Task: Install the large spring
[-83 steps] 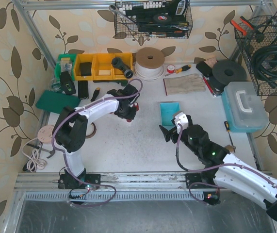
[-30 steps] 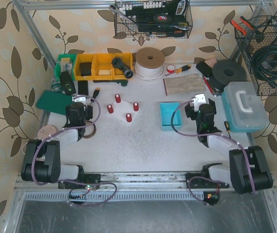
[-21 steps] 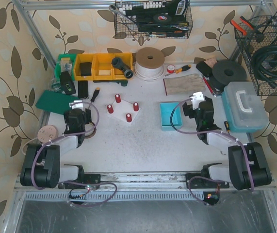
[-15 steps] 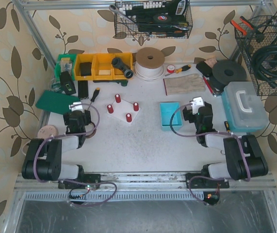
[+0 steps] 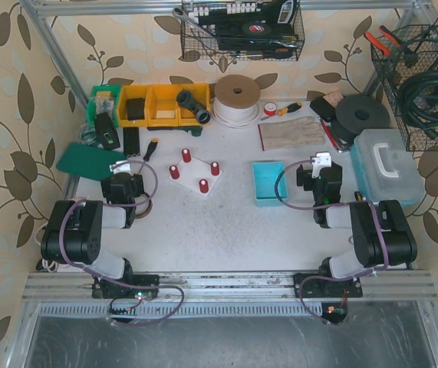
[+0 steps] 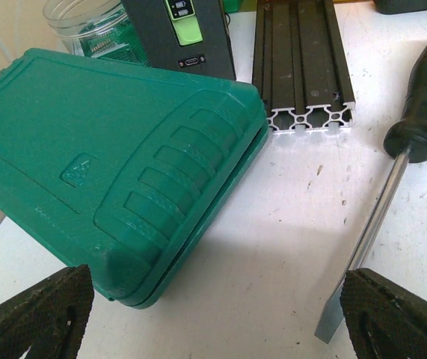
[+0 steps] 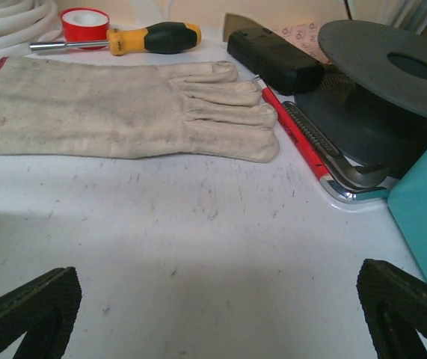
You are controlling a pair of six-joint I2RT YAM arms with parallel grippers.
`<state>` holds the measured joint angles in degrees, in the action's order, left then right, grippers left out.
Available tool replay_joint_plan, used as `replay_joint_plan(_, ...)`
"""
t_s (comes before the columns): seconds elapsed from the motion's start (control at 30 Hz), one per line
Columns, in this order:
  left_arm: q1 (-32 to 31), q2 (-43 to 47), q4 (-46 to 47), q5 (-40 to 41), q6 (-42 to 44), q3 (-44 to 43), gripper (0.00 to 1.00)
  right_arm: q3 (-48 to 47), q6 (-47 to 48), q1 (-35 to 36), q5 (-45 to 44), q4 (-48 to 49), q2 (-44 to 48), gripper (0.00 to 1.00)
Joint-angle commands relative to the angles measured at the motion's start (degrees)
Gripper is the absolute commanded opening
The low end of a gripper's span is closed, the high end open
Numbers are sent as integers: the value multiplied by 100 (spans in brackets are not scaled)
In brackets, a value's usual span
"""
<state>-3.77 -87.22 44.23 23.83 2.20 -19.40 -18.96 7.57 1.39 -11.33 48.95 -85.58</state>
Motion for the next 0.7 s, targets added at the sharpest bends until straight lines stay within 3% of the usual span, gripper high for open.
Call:
replay_joint_plan(0.0,25,153,182,-72,-114,-80,92,-143,-256,-42,-88,18,-51,99)
replay_joint_plan(0.67,21,154,163,-85,-100,-93,93,-125,-253,-47,-96,32,-37,100)
